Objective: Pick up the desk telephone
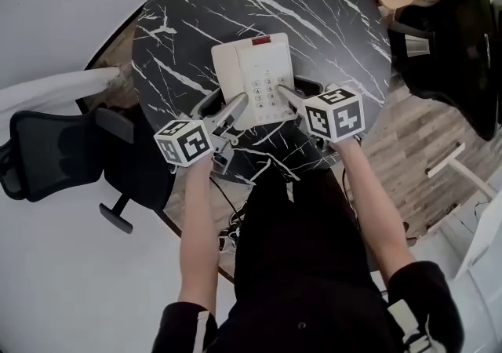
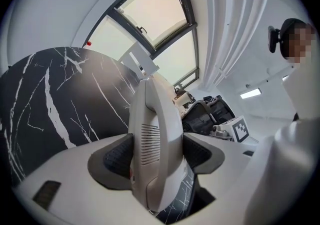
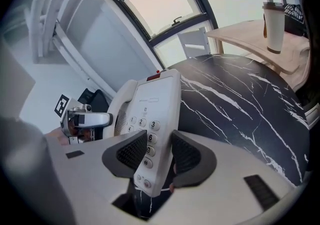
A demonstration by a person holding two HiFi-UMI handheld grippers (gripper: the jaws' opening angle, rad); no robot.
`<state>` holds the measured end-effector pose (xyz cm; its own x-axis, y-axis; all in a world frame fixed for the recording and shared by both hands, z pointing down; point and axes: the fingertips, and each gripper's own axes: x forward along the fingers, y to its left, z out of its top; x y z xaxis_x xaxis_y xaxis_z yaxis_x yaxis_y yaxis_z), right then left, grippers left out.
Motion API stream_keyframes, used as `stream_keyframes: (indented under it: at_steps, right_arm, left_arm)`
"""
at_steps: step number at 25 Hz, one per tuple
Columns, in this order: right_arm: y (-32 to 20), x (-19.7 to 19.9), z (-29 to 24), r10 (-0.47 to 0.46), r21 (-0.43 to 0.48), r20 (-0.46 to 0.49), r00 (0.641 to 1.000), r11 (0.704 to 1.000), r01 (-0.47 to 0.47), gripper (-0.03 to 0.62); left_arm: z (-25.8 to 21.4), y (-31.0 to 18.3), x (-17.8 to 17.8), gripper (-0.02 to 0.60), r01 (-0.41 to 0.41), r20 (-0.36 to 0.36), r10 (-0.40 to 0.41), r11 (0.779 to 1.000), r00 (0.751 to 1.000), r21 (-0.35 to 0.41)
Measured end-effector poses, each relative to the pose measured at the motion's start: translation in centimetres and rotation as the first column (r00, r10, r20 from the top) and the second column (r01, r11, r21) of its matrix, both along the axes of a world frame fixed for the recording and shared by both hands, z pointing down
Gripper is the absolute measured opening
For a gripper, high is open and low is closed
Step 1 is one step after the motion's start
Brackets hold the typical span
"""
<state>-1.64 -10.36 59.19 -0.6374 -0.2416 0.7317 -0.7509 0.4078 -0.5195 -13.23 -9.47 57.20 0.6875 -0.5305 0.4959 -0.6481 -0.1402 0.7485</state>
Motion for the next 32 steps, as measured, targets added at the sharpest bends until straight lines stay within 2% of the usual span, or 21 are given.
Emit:
stream_keyframes:
  at_steps: [6, 13, 18, 27, 32]
  right_arm:
    - [1.3, 0.2, -2.6, 0.016, 0.048, 0.000, 1.000, 0.999, -0.016, 0.173]
    - [2.5, 0.2, -6.2, 0.047, 0.109, 0.010, 0.999, 0.993, -0.048, 0.173]
    - [2.7, 0.4, -8.6, 0.065, 0.158, 0.019, 0.998, 0.985, -0.067, 0.173]
    - [3.0, 0.4, -14.4, 0.095, 0.261, 0.059, 0.994, 0.959, -0.107, 0.173]
    - [2.2, 0.3, -17.6, 0.104, 0.334, 0.076, 0.992, 0.934, -0.124, 0.173]
  left_arm:
    - [-2.6, 1.4, 0.2, 0.324, -0.021, 0.005, 0.021, 0.999, 1.000, 0.036]
    - [-6.2, 2.4, 0.2, 0.322, -0.032, -0.013, 0.034, 0.994, 0.999, 0.105]
    - [-8.8, 2.6, 0.3, 0.321, -0.042, 0.000, 0.043, 0.985, 0.999, 0.168]
    - [-14.8, 2.6, 0.1, 0.318, -0.026, 0.001, 0.027, 0.953, 1.000, 0.302]
    - [-18.1, 2.0, 0.0, 0.316, -0.028, 0.014, 0.025, 0.926, 1.000, 0.377]
